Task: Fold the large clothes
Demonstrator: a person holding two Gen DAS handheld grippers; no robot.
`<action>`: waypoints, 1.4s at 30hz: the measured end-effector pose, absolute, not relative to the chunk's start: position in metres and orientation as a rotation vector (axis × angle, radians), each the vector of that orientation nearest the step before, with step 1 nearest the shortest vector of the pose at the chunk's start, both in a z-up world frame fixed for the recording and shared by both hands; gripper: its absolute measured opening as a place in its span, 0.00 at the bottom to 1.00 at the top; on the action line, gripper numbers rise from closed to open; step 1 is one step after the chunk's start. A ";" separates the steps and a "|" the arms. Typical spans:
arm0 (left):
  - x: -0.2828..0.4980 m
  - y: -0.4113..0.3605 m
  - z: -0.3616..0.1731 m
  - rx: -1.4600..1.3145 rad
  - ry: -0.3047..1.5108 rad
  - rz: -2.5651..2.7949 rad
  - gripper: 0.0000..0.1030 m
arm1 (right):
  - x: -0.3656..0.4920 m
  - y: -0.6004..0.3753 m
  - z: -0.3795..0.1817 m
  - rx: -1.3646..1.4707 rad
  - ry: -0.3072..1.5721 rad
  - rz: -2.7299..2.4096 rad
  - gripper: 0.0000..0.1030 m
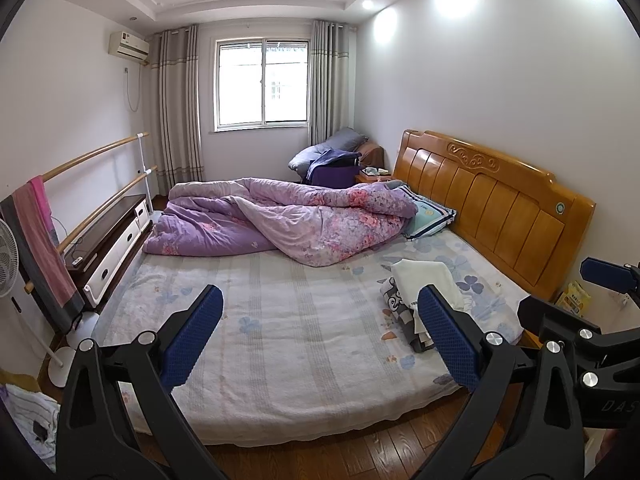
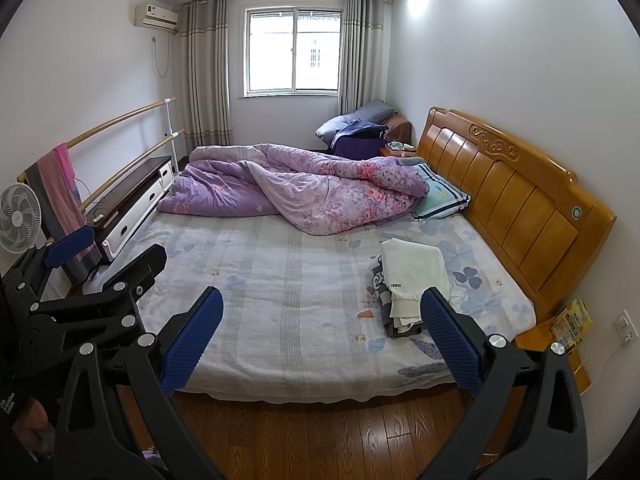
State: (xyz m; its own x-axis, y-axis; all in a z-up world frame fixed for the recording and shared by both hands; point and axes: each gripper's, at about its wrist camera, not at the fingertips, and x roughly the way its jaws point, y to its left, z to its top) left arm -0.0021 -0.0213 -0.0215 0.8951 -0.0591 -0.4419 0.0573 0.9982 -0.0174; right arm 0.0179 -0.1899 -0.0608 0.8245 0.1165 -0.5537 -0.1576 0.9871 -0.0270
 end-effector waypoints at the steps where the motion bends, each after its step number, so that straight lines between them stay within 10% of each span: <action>1: -0.002 -0.022 -0.022 -0.004 0.459 -0.059 0.95 | 0.018 -0.190 -0.061 -0.074 0.582 0.144 0.93; 42: 0.005 -0.034 -0.029 -0.001 0.473 -0.059 0.95 | 0.012 -0.200 -0.063 -0.054 0.593 0.136 0.93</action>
State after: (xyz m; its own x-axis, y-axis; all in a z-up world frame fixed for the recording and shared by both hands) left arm 0.0049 -0.0335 -0.0288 0.8884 -0.0567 -0.4555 0.0563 0.9983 -0.0144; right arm 0.0120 -0.1997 -0.0626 0.8205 0.1118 -0.5607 -0.1430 0.9896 -0.0121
